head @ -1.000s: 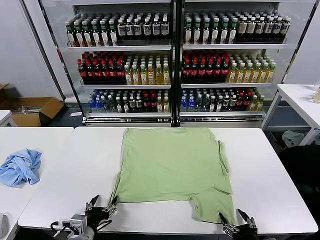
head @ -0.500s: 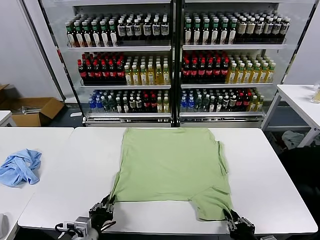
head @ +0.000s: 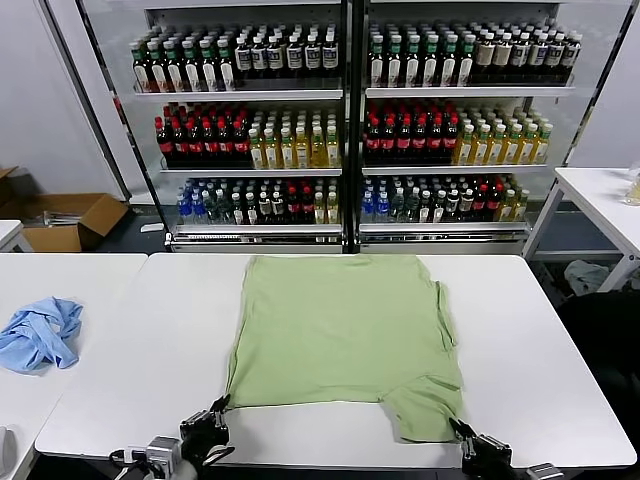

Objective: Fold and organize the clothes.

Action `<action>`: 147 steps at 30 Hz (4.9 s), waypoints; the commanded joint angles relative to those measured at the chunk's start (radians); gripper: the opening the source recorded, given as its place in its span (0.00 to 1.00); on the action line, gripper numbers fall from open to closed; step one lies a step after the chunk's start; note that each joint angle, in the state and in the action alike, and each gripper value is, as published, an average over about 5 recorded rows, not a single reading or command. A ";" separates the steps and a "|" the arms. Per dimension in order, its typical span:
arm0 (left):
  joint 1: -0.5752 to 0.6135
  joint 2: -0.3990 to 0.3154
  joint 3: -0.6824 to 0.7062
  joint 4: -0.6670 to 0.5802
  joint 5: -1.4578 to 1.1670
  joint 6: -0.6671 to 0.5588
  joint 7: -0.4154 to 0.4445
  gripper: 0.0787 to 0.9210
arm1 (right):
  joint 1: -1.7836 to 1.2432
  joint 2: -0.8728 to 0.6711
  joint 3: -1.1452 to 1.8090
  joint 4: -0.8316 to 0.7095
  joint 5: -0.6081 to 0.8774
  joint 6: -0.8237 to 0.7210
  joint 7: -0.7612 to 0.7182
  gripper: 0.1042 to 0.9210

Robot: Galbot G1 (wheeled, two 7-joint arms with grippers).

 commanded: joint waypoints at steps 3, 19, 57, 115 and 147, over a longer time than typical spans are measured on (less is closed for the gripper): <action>0.227 0.080 -0.134 -0.261 -0.124 0.071 -0.002 0.01 | -0.185 -0.023 0.183 0.135 -0.012 -0.016 -0.119 0.01; 0.344 0.142 -0.249 -0.341 -0.104 0.047 -0.002 0.01 | -0.299 -0.010 0.239 0.248 -0.084 0.033 -0.135 0.01; -0.476 0.096 0.021 0.404 -0.077 -0.054 0.180 0.01 | 0.666 0.124 -0.241 -0.307 -0.109 -0.146 0.010 0.01; -0.195 0.067 -0.018 0.125 -0.020 0.152 0.072 0.14 | 0.424 0.150 -0.191 -0.184 -0.114 -0.161 0.057 0.08; 0.100 0.117 -0.115 -0.269 0.099 0.151 0.033 0.28 | 0.062 0.042 0.003 0.163 -0.147 -0.190 0.087 0.31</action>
